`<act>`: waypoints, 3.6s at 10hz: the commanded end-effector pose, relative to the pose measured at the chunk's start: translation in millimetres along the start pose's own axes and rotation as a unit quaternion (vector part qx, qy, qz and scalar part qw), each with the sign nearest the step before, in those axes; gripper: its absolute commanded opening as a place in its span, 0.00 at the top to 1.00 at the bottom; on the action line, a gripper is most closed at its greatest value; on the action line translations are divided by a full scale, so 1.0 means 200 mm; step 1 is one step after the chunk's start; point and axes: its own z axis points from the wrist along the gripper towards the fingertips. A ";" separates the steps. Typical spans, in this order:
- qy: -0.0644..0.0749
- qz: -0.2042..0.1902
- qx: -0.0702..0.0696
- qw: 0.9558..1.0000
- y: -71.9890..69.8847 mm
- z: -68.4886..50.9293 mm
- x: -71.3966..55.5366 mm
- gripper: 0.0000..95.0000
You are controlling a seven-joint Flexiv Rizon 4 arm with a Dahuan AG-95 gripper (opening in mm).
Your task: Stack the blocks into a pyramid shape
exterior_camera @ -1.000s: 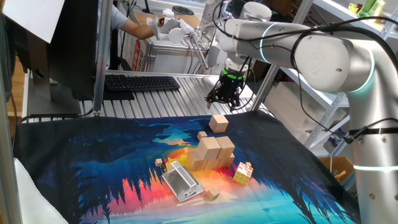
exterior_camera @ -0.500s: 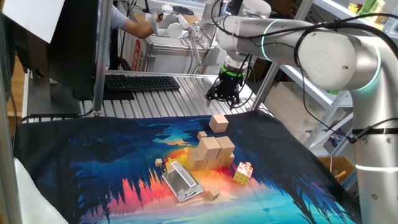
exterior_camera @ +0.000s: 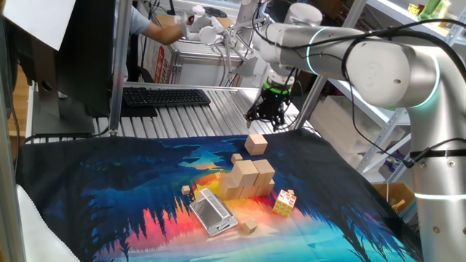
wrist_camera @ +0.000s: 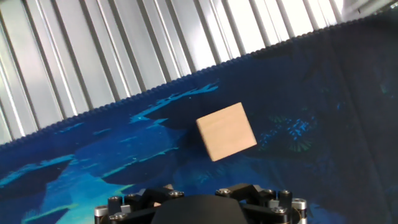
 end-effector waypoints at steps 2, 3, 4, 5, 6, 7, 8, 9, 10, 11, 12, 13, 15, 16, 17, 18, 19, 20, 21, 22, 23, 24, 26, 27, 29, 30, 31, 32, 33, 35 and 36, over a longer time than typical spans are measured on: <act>-0.001 -0.004 -0.002 1.000 -0.04 0.03 0.00 0.00; -0.001 -0.005 -0.002 1.000 -0.06 0.04 0.00 0.00; -0.001 -0.004 -0.002 1.000 -0.06 0.05 0.00 0.00; -0.001 -0.003 -0.002 1.000 -0.07 0.06 0.00 0.00; -0.003 -0.003 -0.003 1.000 -0.07 0.07 0.00 0.00; -0.003 -0.003 -0.003 1.000 -0.08 0.08 0.00 0.00; -0.004 -0.002 -0.003 1.000 -0.08 0.09 0.00 0.00; -0.004 -0.001 -0.005 1.000 -0.08 0.10 0.01 0.00; -0.004 0.001 -0.005 1.000 -0.08 0.11 0.01 0.00; -0.003 0.001 -0.005 1.000 -0.08 0.11 0.01 0.00; -0.001 0.004 -0.007 1.000 -0.08 0.11 0.01 0.00; 0.001 0.012 -0.006 1.000 -0.05 0.09 0.01 0.00; 0.004 0.026 -0.001 1.000 0.00 0.01 0.01 0.00; 0.005 0.030 -0.001 1.000 0.02 -0.02 0.01 0.00; 0.008 0.041 0.000 0.999 0.06 -0.06 0.01 0.00; 0.006 0.046 0.003 0.999 0.09 -0.08 0.01 0.00; 0.003 0.048 0.005 0.999 0.11 -0.09 0.01 0.00; 0.001 0.050 0.004 0.999 0.12 -0.09 0.01 0.00; 0.001 0.050 0.003 0.999 0.13 -0.09 0.01 0.00; -0.001 0.052 0.003 0.999 0.12 -0.08 0.01 0.00; -0.001 0.051 0.003 0.999 0.12 -0.07 0.01 0.00; 0.000 0.050 0.003 0.999 0.11 -0.06 0.01 0.00; 0.001 0.047 0.004 0.999 0.07 -0.01 0.01 0.00; 0.003 0.044 0.004 0.999 0.05 0.01 0.01 0.00; 0.007 0.036 0.004 0.999 -0.01 0.05 0.01 0.00; 0.011 0.033 0.003 0.999 -0.04 0.06 0.01 0.00; 0.018 0.031 0.003 0.999 -0.06 0.07 0.00 0.00; 0.027 0.032 0.001 0.999 -0.08 0.07 0.00 0.00; 0.028 0.040 0.001 0.999 -0.09 0.08 0.00 0.00; 0.029 0.057 0.002 0.998 -0.08 0.09 0.01 0.00; 0.029 0.061 0.002 0.998 -0.07 0.10 0.01 0.00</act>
